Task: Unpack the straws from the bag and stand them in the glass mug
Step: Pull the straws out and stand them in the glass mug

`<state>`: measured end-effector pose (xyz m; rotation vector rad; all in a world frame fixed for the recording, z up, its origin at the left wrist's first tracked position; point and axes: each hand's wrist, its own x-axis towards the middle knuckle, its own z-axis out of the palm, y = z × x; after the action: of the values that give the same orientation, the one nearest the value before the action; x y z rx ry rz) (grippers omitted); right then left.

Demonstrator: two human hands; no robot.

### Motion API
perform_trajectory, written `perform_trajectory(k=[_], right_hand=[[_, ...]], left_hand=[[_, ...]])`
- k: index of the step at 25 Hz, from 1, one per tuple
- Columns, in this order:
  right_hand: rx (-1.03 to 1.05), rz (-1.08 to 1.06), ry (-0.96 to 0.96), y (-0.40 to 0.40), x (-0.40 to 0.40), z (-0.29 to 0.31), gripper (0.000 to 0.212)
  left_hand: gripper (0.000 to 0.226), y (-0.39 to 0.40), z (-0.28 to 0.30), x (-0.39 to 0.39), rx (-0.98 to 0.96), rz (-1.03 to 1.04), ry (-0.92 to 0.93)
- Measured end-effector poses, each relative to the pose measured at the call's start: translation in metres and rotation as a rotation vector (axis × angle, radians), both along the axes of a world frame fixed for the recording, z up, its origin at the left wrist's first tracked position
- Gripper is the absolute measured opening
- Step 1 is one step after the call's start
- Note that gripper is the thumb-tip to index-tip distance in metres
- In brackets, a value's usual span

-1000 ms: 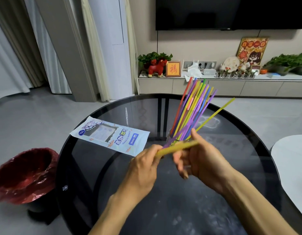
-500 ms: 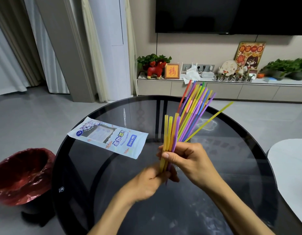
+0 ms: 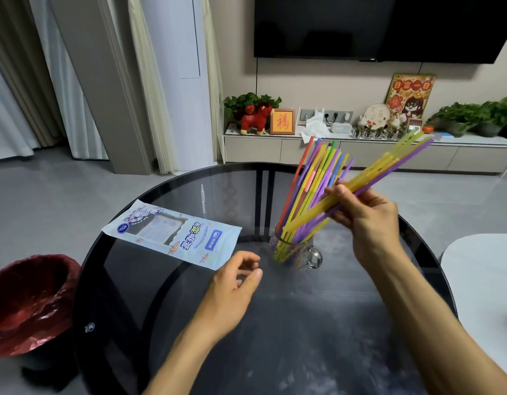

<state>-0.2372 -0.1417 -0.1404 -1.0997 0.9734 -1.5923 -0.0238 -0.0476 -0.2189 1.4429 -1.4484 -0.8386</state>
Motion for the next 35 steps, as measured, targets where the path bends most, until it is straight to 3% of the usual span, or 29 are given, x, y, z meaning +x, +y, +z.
perform_trajectory(k=[3, 9, 13, 15, 17, 19, 21, 23, 26, 31, 35], right_hand=[[0.028, -0.046, 0.142, -0.022, 0.0, -0.001, 0.007], [0.175, 0.104, 0.384, -0.025, 0.024, -0.02, 0.018], [-0.048, -0.152, 0.937, -0.018, 0.022, -0.02, 0.051], [-0.126, -0.363, 1.037, -0.012, 0.009, -0.016, 0.06], [-0.083, -0.461, 0.987, -0.01, -0.005, -0.021, 0.062], [0.077, -0.28, 0.723, -0.019, -0.017, -0.037, 0.061], [0.259, 0.121, 0.34, -0.031, -0.018, -0.047, 0.083], [0.254, 0.334, 0.147, -0.043, -0.009, -0.056, 0.086], [0.14, 0.301, 0.14, -0.049, 0.014, -0.059, 0.068], [0.064, 0.179, 0.164, -0.045, 0.019, -0.061, 0.035], [0.097, 0.19, 0.296, -0.039, 0.021, -0.059, 0.03]], left_hand=[[0.015, -0.002, -0.004, -0.001, -0.014, 0.05, -0.028], [0.02, -0.006, -0.004, -0.011, -0.09, 0.09, -0.073], [0.036, -0.022, 0.007, -0.024, -0.201, 0.104, -0.188], [0.062, -0.043, 0.014, -0.035, -0.186, 0.097, -0.27], [0.097, -0.072, 0.017, -0.047, -0.05, 0.028, -0.342], [0.115, -0.093, 0.019, -0.059, 0.042, -0.051, -0.336], [0.108, -0.105, 0.017, -0.063, 0.057, -0.095, -0.278], [0.092, -0.104, 0.016, -0.063, 0.057, -0.152, -0.266], [0.082, -0.1, 0.015, -0.063, 0.045, -0.145, -0.3], [0.078, -0.094, 0.014, -0.075, 0.01, 0.016, -0.512], [0.08, -0.095, 0.015, -0.075, 0.102, 0.024, -0.573]])
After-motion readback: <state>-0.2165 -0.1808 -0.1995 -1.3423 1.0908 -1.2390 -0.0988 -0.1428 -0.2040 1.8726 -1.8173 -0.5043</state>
